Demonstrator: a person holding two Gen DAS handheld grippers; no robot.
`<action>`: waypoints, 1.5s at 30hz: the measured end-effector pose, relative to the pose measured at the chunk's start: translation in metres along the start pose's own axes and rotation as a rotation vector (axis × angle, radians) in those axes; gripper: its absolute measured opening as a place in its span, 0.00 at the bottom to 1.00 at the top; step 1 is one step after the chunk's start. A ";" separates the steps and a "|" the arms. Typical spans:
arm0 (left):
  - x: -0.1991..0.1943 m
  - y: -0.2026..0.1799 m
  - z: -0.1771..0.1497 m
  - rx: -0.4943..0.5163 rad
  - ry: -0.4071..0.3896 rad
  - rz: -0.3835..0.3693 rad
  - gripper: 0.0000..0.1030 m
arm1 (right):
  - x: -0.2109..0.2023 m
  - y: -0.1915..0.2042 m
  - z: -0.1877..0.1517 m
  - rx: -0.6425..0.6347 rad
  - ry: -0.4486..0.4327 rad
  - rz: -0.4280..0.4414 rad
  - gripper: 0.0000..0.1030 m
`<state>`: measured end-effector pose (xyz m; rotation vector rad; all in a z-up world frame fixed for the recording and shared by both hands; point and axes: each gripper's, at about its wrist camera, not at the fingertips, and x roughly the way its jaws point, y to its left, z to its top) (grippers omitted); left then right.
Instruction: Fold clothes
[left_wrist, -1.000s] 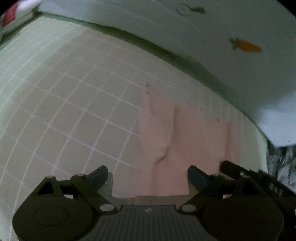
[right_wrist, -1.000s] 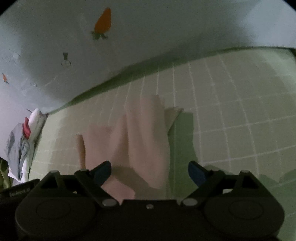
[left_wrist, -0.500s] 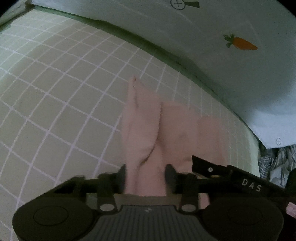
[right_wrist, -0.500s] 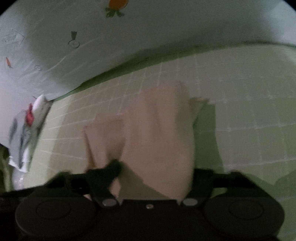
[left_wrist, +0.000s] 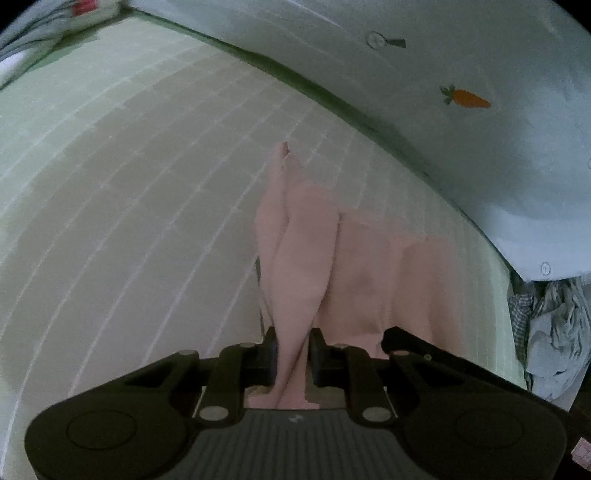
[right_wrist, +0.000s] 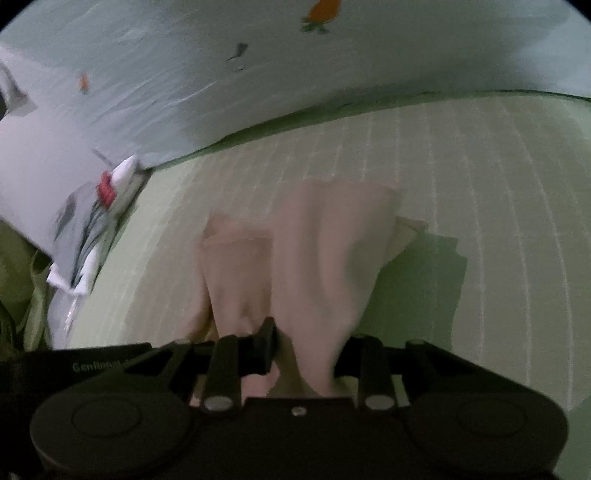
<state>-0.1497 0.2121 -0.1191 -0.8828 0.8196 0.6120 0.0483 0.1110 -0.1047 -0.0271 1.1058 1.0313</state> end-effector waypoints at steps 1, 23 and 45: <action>-0.006 0.003 -0.005 -0.004 -0.008 0.006 0.17 | -0.004 0.004 -0.006 -0.007 0.000 0.009 0.26; -0.125 0.150 0.040 -0.073 -0.185 0.138 0.17 | 0.031 0.181 -0.041 -0.275 0.008 0.165 0.26; -0.181 0.355 0.391 -0.037 -0.492 0.284 0.87 | 0.236 0.511 0.154 -0.352 -0.269 0.186 0.56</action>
